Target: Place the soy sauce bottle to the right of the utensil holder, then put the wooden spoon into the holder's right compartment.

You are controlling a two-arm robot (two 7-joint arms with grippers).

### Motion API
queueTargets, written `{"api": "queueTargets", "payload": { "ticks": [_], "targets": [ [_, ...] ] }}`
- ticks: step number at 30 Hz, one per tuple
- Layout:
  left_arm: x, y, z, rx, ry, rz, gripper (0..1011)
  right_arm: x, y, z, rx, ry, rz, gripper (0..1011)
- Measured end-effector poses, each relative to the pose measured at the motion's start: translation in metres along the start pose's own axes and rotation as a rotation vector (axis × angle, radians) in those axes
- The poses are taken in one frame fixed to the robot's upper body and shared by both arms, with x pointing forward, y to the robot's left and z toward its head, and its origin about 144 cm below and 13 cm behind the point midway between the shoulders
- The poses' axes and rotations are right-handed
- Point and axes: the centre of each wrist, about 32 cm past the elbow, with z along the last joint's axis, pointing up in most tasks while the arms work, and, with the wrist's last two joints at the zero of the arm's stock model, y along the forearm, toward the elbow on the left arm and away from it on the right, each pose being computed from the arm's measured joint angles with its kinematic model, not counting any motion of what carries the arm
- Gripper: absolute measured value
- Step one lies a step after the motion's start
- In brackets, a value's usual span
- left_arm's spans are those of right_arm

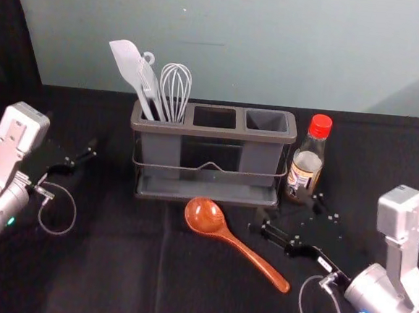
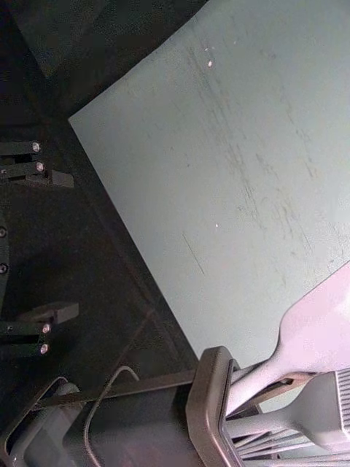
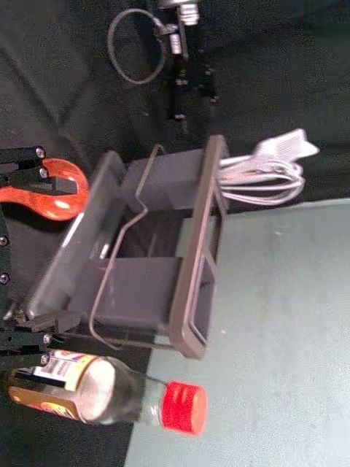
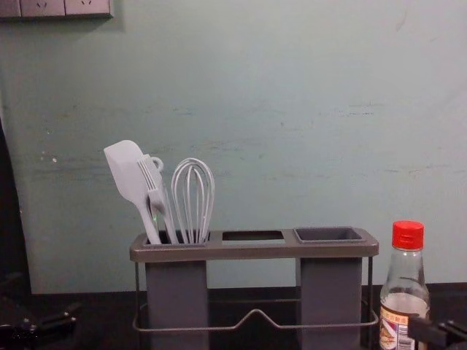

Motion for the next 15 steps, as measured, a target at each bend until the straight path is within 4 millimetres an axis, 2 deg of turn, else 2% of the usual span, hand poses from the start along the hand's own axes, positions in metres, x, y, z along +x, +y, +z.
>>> {"api": "queueTargets", "payload": {
  "ticks": [8, 15],
  "targets": [
    [0.0, 0.0, 0.0, 0.0, 0.0, 0.0, 1000, -0.006, 0.004, 0.026, -0.15, -0.03, 0.018, 1000],
    [0.0, 0.0, 0.0, 0.0, 0.0, 0.0, 1000, -0.012, 0.024, 0.047, -0.29, -0.075, 0.05, 1000]
  ]
}}
